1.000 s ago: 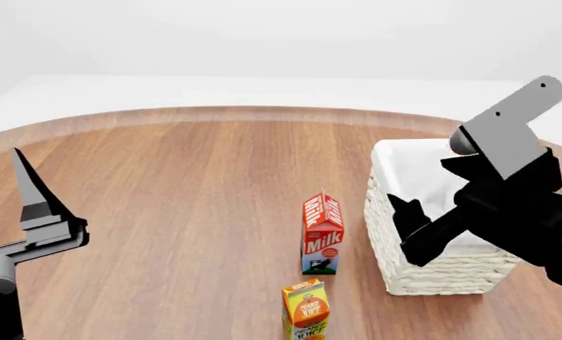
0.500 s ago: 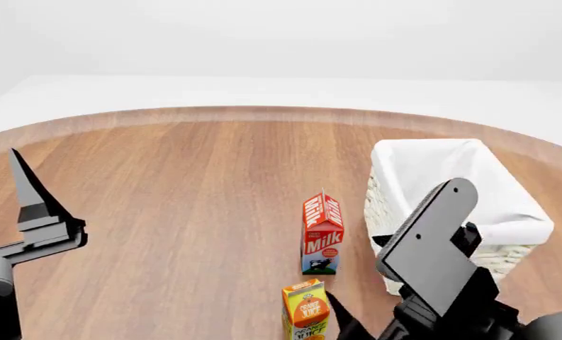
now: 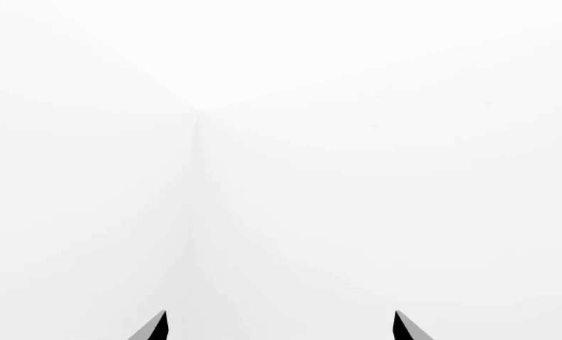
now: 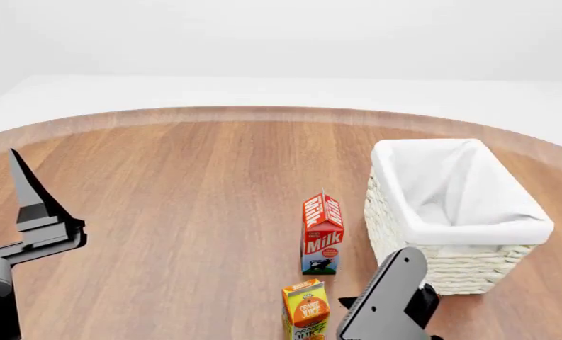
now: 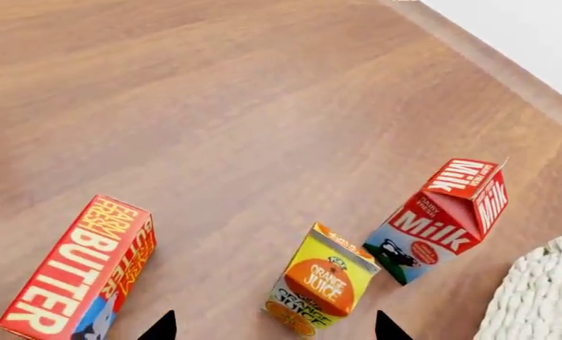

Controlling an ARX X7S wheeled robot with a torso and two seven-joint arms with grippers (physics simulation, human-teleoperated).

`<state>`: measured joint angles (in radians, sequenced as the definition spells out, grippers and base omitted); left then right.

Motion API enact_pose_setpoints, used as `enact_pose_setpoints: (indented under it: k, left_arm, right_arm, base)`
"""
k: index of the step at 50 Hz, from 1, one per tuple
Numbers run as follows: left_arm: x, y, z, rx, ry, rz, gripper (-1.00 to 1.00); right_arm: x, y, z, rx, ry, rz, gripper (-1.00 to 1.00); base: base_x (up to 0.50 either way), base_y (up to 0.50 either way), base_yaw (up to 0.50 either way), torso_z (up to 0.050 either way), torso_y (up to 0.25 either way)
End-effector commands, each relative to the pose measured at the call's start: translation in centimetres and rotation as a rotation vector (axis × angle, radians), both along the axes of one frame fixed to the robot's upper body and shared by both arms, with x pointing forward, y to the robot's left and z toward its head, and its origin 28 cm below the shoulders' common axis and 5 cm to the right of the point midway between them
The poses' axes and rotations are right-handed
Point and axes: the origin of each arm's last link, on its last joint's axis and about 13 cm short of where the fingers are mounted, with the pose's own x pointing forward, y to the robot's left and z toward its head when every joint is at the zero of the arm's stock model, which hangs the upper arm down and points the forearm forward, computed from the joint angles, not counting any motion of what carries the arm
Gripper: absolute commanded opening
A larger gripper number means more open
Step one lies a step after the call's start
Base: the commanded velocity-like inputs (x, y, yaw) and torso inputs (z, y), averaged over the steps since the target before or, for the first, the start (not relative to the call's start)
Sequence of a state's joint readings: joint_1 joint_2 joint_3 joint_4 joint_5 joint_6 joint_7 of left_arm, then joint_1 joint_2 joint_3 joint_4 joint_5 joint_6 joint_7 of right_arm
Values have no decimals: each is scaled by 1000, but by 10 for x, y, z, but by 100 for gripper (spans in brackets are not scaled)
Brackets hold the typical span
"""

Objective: Pick up the cream cheese box and the butter, and put them in the basket.

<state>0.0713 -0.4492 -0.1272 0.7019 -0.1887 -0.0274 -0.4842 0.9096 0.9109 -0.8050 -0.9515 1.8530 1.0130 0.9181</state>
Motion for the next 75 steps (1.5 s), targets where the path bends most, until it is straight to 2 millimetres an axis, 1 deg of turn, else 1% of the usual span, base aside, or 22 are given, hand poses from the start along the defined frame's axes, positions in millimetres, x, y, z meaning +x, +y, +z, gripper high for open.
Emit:
enact_pose_setpoints:
  k: [1,10,15,17,19,23,38,44,65,75]
  left_arm:
    - [1,4,0,-1,-3,15,100]
    - [0,4,0,0,-4,16,100]
    - [1,4,-1,-1,-3,16,100]
    - [1,4,-1,-1,-3,16,100]
    - [1,4,-1,-2,-3,16,100]
    - [1,4,-1,-1,-1,15,100]
    - [2,4,-3,-2,1,13,100]
    - [1,5,-2,-6,-3,17,100]
    - [0,6,-1,-11,-6,21,100]
    - [0,8,0,-16,-7,25,100]
  right_arm:
    - [-10,15,-15,62,67,5,100]
    - [-15,23,-24,99,117,-5,100]
    - [-15,27,-24,121,124,-6,100]
    - [-11,29,-24,145,120,-30,100]
    - [-1,31,-23,194,112,-130,100]
    - [5,35,-26,215,110,-159,100]
    - [-3,59,-35,276,175,-182,100]
    - [-11,70,-41,288,209,-159,100]
    - [-8,83,-52,305,233,-190,100]
    - [-15,94,-59,315,249,-192,100]
  base:
    - [0,0,0,0,0]
    - [0,0,0,0,0]
    - [0,0,0,0,0]
    - [0,0,0,0,0]
    - [0,0,0,0,0]
    - [0,0,0,0,0]
    - [0,0,0,0,0]
    - [0,0,0,0,0]
    - [0,0,0,0,0]
    - [0,0,0,0,0]
